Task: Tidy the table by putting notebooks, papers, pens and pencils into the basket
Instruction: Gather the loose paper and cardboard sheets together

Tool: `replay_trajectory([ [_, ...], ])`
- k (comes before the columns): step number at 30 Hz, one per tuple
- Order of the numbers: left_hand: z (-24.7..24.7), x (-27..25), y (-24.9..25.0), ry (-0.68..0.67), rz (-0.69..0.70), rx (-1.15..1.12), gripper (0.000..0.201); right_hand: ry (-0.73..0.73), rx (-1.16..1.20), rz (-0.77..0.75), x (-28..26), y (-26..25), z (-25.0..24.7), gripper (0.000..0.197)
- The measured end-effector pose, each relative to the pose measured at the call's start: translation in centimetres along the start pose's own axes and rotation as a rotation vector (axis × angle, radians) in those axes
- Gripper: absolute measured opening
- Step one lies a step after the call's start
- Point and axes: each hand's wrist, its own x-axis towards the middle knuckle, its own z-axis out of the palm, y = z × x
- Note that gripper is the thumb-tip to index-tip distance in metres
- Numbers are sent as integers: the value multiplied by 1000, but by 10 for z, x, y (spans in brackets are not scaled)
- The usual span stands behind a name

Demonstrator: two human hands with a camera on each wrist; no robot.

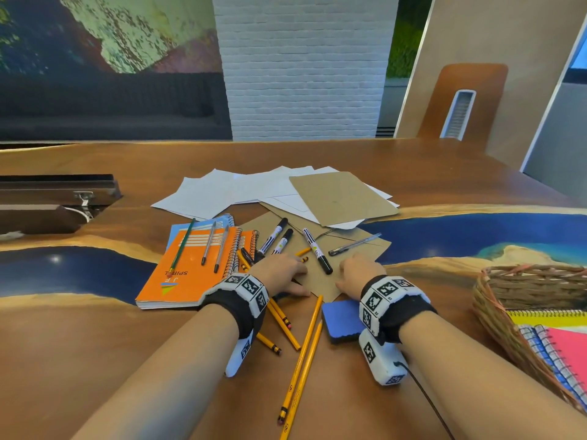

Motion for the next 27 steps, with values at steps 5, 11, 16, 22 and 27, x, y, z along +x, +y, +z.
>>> replay_trajectory([
  [5,3,0,-5,22,-16,122,50,16,-27,-38,3,-2,0,38],
  [11,-2,9,-4,6,-26,180,50,51,-72,-35,4,-9,8,37],
  [16,-2,13,-4,-13,-21,212,55,45,130,66,7,-9,11,40],
  [22,-3,22,6,-20,27,370,49,69,322,115,4,-6,5,42],
  [27,4,20,7,13,49,267,35,71,299,119,6,-8,9,44],
])
